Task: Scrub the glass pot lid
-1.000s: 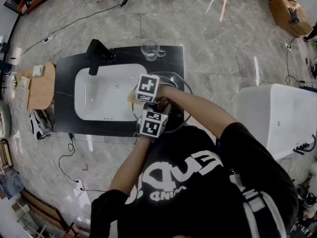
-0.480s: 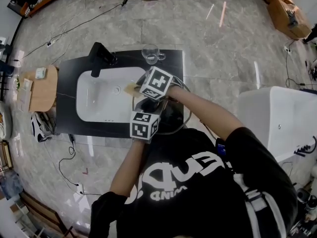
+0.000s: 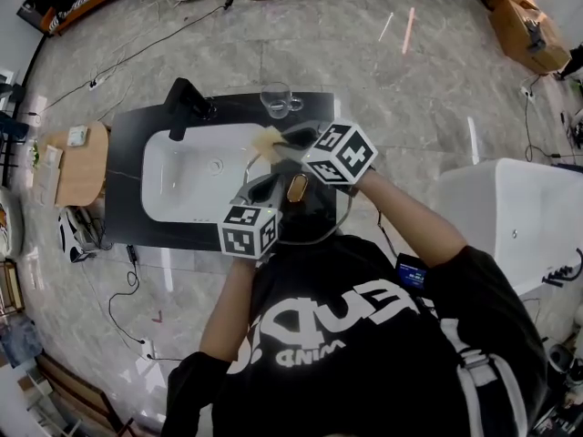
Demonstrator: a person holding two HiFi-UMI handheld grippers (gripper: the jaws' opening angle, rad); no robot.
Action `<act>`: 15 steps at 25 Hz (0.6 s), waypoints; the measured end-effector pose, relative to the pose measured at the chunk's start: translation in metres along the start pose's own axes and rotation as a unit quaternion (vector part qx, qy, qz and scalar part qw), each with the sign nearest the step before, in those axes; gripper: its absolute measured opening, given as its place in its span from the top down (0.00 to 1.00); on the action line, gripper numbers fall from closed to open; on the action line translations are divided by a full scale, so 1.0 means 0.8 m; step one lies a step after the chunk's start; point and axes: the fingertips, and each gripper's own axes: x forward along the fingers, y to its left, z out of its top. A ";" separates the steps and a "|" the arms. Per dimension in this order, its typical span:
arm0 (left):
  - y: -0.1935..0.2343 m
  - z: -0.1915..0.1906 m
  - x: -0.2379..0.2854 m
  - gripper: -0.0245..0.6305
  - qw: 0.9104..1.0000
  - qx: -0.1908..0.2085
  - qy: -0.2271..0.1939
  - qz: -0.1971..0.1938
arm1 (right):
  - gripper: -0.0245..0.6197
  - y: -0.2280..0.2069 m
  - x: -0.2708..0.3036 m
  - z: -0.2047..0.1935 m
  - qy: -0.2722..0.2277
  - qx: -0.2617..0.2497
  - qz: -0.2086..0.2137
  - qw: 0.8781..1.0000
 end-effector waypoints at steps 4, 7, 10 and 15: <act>-0.006 0.028 -0.018 0.94 0.999 0.008 -0.032 -0.002 | 0.89 0.011 -0.044 0.001 -0.050 0.006 -0.024 0.998; -0.011 0.045 -0.030 0.94 0.999 0.012 -0.051 -0.002 | 0.89 0.018 -0.073 -0.001 -0.082 0.005 -0.056 0.995; -0.017 0.058 -0.040 0.94 0.997 0.021 -0.069 0.002 | 0.89 0.021 -0.100 -0.006 -0.113 0.011 -0.096 0.989; -0.021 0.072 -0.053 0.94 0.993 0.043 -0.107 0.018 | 0.89 0.021 -0.134 -0.019 -0.167 0.026 -0.156 0.973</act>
